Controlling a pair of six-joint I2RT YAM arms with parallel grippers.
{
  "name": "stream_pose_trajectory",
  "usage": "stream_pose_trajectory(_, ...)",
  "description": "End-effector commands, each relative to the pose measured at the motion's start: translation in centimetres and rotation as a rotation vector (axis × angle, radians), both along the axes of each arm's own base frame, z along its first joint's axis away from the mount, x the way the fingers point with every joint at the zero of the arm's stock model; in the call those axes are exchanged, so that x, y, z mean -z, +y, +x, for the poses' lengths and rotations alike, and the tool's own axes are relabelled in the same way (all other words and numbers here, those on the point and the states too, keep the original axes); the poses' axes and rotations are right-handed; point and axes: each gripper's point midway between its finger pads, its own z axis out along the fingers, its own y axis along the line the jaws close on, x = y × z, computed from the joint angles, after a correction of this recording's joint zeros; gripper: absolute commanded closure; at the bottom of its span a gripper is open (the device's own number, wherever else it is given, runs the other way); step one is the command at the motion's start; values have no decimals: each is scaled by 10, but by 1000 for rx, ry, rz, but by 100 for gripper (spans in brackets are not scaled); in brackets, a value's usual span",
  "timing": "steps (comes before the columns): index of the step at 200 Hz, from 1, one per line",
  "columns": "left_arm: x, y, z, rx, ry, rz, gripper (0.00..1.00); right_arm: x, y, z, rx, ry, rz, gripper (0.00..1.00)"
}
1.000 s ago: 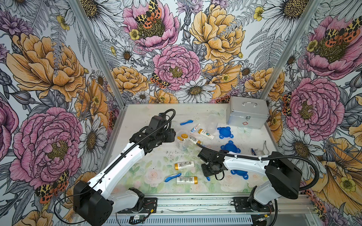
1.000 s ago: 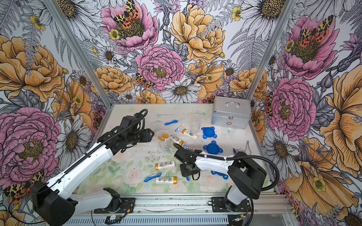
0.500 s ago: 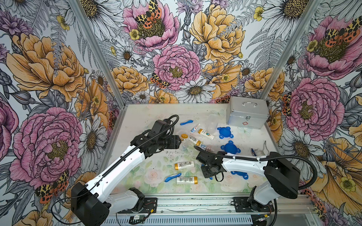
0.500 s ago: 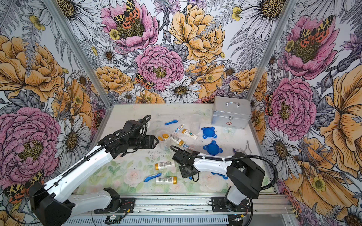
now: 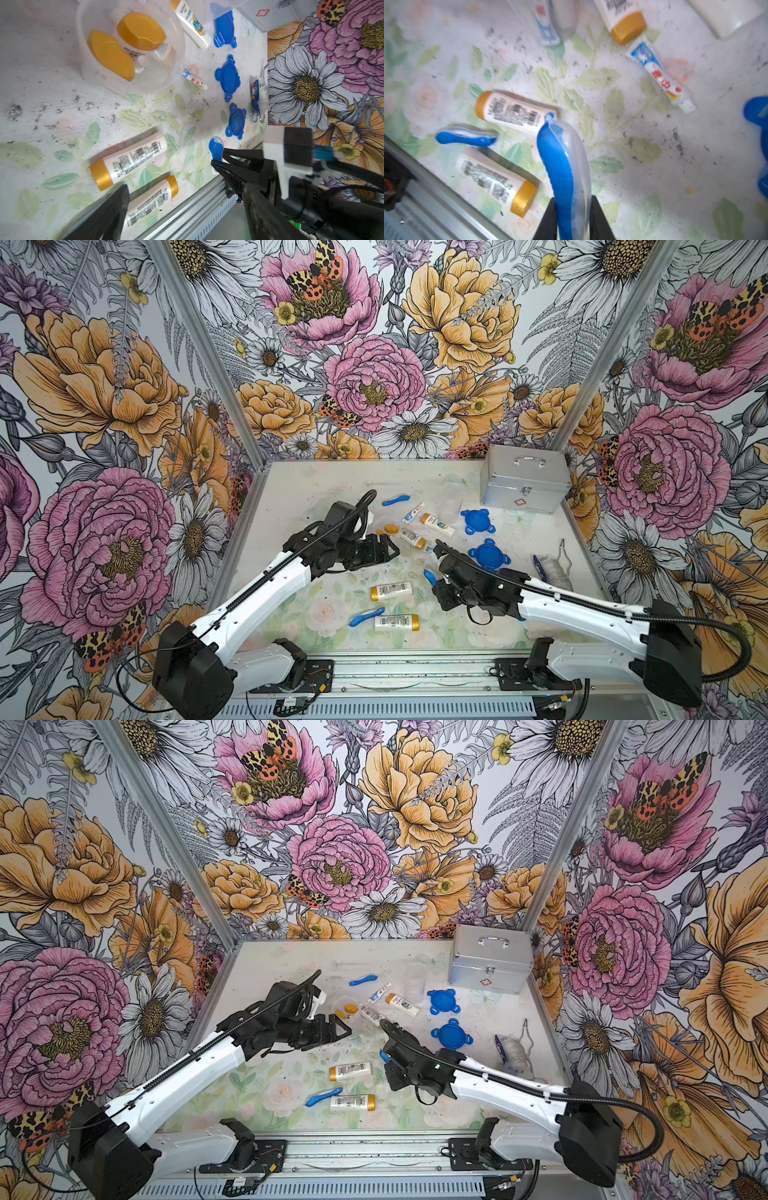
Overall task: Pack away toiletry kits
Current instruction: Pick up the toiletry item from the center of the board.
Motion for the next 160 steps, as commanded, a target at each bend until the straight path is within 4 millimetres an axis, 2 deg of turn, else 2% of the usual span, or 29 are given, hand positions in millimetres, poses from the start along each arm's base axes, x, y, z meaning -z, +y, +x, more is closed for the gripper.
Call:
stream_pose_trajectory(1,-14,-25,6,22,-4,-104,15,-36,19,12,-48,-105,113,90)
stream_pose_trajectory(38,-24,-46,16,47,-23,-134,22,-60,44,16,-120,-129,195,93)
stream_pose_trajectory(64,-19,-56,21,55,-15,-144,29,-73,60,24,-155,-126,265,94)
stream_pose_trajectory(84,-17,-61,21,66,-11,-148,31,-78,67,29,-163,-124,291,94)
stream_pose_trajectory(115,-11,-64,18,78,1,-144,42,-80,72,33,-172,-119,306,94)
stream_pose_trajectory(136,-8,-63,19,76,2,-142,54,-81,74,35,-178,-118,317,94)
stream_pose_trajectory(160,-10,-64,22,82,-2,-148,73,-78,76,38,-176,-111,316,94)
